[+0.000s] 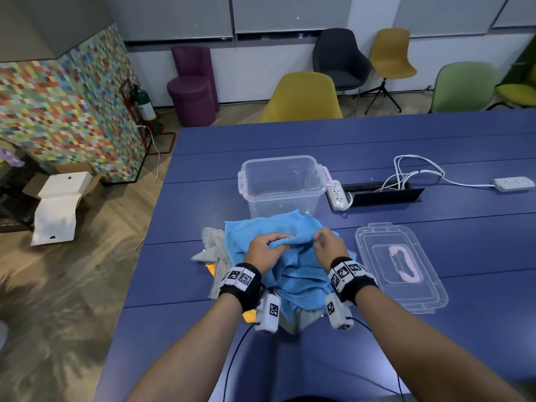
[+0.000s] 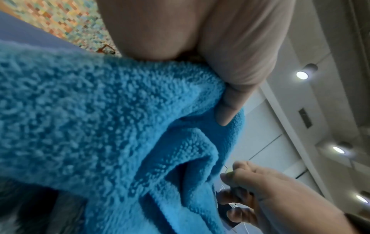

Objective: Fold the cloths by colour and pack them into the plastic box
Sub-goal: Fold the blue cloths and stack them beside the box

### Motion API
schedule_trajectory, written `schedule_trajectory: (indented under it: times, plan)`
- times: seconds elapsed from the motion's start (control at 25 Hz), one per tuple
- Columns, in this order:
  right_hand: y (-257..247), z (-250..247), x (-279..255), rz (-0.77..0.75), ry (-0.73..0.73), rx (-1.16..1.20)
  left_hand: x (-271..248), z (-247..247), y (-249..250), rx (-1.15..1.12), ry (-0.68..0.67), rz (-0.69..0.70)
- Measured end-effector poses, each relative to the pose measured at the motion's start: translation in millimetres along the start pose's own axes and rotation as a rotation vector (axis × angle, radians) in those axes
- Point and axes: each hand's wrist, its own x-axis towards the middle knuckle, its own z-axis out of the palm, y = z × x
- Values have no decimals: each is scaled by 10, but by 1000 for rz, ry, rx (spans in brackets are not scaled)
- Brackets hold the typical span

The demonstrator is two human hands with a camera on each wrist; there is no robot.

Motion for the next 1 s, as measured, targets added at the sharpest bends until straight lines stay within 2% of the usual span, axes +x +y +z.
schedule_trajectory:
  times: [0.08, 0.24, 0.28, 0.36, 0.4, 0.44, 0.52, 0.6, 0.68, 0.76, 0.88, 1.0]
  plan:
    - [139, -3, -18, -30, -24, 57, -48, 52, -25, 0, -43, -31]
    - [225, -123, -6, -130, -23, -262, -228, 183, 83, 38, -227, -49]
    - [232, -151, 9, -150, -63, -320, -263, 192, 120, 57, -274, -54]
    - [296, -210, 45, -213, -124, -293, -330, 201, 198, 55, -322, -63]
    - [315, -267, 39, -227, -130, -172, -368, 185, 231, 63, -318, -64]
    - [317, -337, 14, -218, -116, -20, -391, 141, 236, 114, -303, -64]
    - [370, -439, -46, -159, -93, 178, -435, 24, 171, 358, -285, -58]
    - [513, -469, -119, -140, -118, 177, -494, -43, 80, 648, -345, -87]
    - [685, -424, -230, -148, -223, 105, -571, 41, 1, 811, -396, -172]
    - [908, -286, -372, -97, -345, 117, -637, 184, -98, 683, -334, -170]
    - [1206, -151, -579, 26, -466, 189, -697, 379, -226, 266, -189, -120]
    - [1255, -315, -696, 139, -543, 389, -702, 498, -215, 33, -23, -160]
